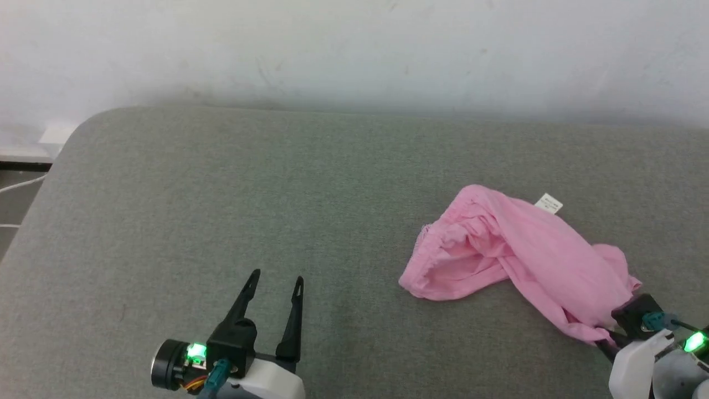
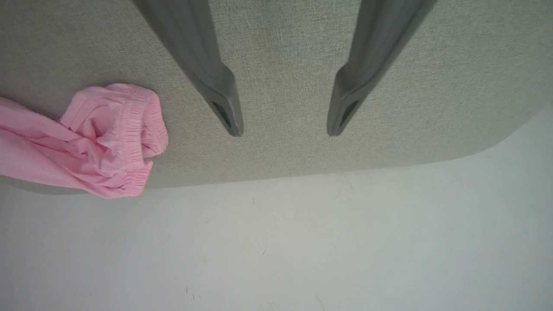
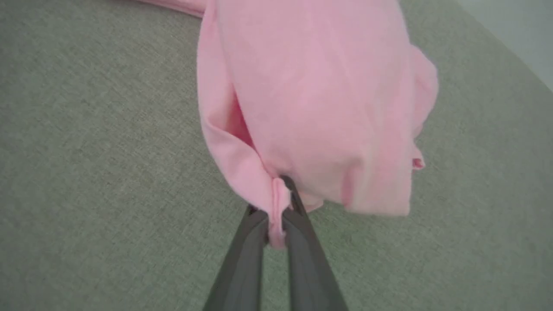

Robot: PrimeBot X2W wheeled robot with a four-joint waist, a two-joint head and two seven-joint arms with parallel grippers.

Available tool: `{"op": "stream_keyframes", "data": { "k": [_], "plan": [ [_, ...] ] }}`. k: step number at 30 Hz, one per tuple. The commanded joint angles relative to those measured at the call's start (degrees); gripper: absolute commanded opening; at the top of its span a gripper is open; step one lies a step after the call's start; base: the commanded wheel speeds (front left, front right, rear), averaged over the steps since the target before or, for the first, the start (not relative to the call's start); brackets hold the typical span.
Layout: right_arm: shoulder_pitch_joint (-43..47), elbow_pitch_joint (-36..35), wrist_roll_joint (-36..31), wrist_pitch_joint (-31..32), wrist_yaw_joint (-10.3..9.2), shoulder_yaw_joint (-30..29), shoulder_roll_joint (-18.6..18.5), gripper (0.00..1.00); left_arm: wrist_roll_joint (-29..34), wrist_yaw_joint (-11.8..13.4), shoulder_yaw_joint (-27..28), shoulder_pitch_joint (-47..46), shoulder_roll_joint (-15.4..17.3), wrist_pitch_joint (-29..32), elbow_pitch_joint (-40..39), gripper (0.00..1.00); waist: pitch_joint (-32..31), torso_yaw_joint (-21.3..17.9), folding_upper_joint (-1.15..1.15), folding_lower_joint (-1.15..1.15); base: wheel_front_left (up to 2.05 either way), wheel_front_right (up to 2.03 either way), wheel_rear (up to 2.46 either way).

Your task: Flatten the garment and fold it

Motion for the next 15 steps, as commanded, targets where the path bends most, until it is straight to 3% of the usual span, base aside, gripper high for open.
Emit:
{"op": "stream_keyframes", "data": {
  "k": [1,2,3,4,9,15],
  "plan": [
    [0.98,0.61,0.25,0.06,-0.06,-1.3,1.21,0.0,0.15,-0.66,0.23,-0.58,-0.33,-0.26,0.37,1.0,0.1,-1.44,0.0,0.0,0.0,0.0,0.0],
    [1.32,1.26,0.08,0.18,-0.06,-1.74,1.54,0.0,0.21,-0.89,0.17,-0.73,-0.43,-0.26,0.58,1.0,0.03,-1.75,0.0,0.0,0.0,0.0,0.0],
    [1.44,1.76,-0.04,0.04,-0.06,-2.17,1.98,0.13,0.28,-1.08,0.07,-0.85,-0.55,-0.26,0.8,1.0,-0.1,-2.05,0.0,0.0,0.0,0.0,0.0],
    [1.45,2.06,0.03,-0.51,-0.06,-2.87,2.59,1.0,0.35,-1.22,-0.02,-0.93,-0.68,-0.26,0.98,1.0,-0.25,-2.33,0.0,0.0,0.0,0.0,0.0],
    [1.46,0.3,3.75,-1.73,-0.06,-6.57,5.41,1.0,0.19,-1.8,-0.04,-0.9,-1.24,-0.26,1.25,1.0,-1.09,-3.77,0.0,0.0,0.0,0.0,0.0],
    [2.25,-7.45,6.32,-5.23,-0.06,-14.77,8.22,1.0,-1.2,-3.33,-0.2,-1.8,-2.23,-0.26,0.52,1.0,-0.94,-5.52,0.0,0.0,0.0,0.0,0.0]
  ]
}}
